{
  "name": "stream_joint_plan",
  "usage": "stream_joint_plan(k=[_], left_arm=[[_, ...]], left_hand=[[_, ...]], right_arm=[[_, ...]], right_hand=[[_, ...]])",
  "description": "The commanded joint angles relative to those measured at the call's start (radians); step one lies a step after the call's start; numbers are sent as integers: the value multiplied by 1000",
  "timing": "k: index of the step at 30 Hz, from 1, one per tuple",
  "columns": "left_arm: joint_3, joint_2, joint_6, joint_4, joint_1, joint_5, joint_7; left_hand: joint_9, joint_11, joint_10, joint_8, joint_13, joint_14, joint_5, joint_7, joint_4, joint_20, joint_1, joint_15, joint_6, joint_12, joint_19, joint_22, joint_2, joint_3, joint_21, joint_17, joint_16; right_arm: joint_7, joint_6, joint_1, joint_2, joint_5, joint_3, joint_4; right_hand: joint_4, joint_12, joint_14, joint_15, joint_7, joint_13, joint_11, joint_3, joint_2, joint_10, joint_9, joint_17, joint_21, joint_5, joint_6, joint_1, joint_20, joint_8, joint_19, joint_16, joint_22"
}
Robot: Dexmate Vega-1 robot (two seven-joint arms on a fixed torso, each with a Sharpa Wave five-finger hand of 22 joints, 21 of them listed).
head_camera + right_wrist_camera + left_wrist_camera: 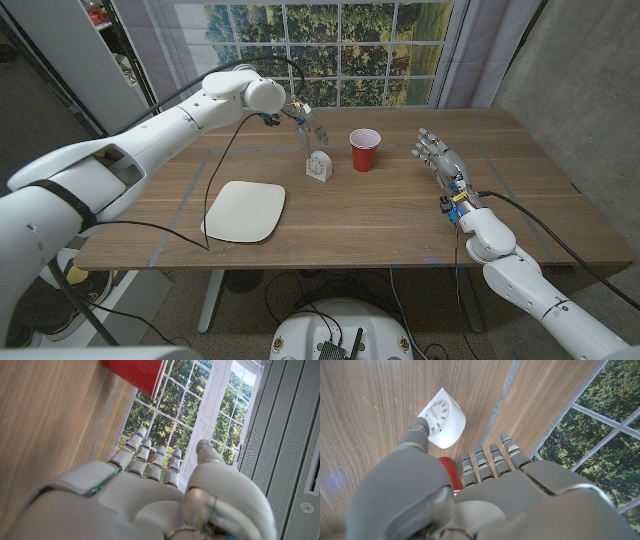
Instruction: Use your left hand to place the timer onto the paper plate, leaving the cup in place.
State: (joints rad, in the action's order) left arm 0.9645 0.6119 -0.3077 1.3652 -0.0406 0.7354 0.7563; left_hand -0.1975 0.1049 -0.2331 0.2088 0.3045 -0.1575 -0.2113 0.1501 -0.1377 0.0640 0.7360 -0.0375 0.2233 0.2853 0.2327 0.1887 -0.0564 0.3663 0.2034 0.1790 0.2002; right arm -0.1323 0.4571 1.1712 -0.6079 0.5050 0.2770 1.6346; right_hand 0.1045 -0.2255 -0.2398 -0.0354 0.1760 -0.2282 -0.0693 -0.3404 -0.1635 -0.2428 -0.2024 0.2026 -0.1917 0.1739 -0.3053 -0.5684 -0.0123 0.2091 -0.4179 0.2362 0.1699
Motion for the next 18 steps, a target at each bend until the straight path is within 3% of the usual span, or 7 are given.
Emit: stream_joint_plan(k=[1, 9, 10, 11, 13, 14, 18], left_arm=[[54, -49, -24, -87, 38, 21, -4], [78, -78, -43, -152, 55, -1, -15], [80, -79, -43, -155, 56, -4, -15], [83, -81, -44, -159, 56, -5, -16], [86, -83, -44, -166, 58, -11, -15], [88, -84, -45, -169, 59, -14, -15], [96, -88, -45, -179, 63, -18, -17]], left_hand=[[-5, 3, -15, 6, 3, -18, -4, 1, 2, 1, 16, -35, 12, 9, 1, 2, 5, -7, 7, 6, 6], [-6, 8, -34, 8, 6, -32, -5, 2, 5, 2, 21, -43, 19, 15, 4, 3, 11, -15, 10, 6, 9], [-6, 8, -37, 7, 6, -33, -5, 1, 5, 2, 21, -42, 19, 16, 5, 3, 12, -16, 10, 6, 10], [-6, 10, -40, 9, 7, -37, -5, 1, 5, 1, 22, -46, 24, 18, 8, 3, 13, -17, 12, 6, 11], [-6, 11, -46, 12, 8, -45, -4, -1, 6, -1, 25, -48, 32, 20, 10, 3, 16, -19, 13, 6, 13], [-7, 10, -54, 13, 9, -48, -4, -6, 6, -1, 26, -48, 37, 22, 12, 3, 17, -21, 13, 5, 13], [-7, 17, -70, 17, 11, -65, -3, -3, 6, -2, 30, -56, 51, 28, 15, 3, 19, -24, 14, 5, 17]], right_arm=[[-3, 6, 9, 2, -3, -4, 1], [9, 0, 6, 1, 7, -1, 1], [10, -2, 5, 2, 9, -1, 1], [13, -1, 4, 1, 9, 0, -1], [17, 2, 3, 2, 11, 2, -4], [19, 3, 2, 2, 11, 2, -6], [17, 2, 5, 2, 12, 2, -4]], right_hand=[[4, 2, 2, -94, 40, -3, 3, 3, -7, -4, -3, 2, -2, 4, -16, -6, 6, 5, -4, 3, 3], [5, 1, 0, -93, 39, -4, 1, 4, -7, -8, -4, 2, -3, 4, -20, -6, 7, 4, -4, 3, 3], [5, 1, -2, -93, 33, -4, 1, 4, -7, -8, -4, 2, -2, 4, -22, -6, 7, 5, -1, 4, 3], [5, 2, -1, -93, 9, -4, 2, 5, -7, -8, -4, 2, -3, 4, -18, -5, 7, 2, -3, 4, 3], [5, 3, -2, -93, -3, -4, 4, 6, -7, -10, -5, 3, -3, 4, -21, -6, 7, 2, -3, 4, 3], [3, 3, -1, -94, 29, -4, 6, 8, -7, -10, -5, 4, -3, 4, -26, -3, 7, 3, -3, 4, 3], [5, 4, -4, -94, -1, -4, 7, 8, -7, -12, -5, 3, -3, 4, -21, -6, 8, 0, -3, 5, 3]])
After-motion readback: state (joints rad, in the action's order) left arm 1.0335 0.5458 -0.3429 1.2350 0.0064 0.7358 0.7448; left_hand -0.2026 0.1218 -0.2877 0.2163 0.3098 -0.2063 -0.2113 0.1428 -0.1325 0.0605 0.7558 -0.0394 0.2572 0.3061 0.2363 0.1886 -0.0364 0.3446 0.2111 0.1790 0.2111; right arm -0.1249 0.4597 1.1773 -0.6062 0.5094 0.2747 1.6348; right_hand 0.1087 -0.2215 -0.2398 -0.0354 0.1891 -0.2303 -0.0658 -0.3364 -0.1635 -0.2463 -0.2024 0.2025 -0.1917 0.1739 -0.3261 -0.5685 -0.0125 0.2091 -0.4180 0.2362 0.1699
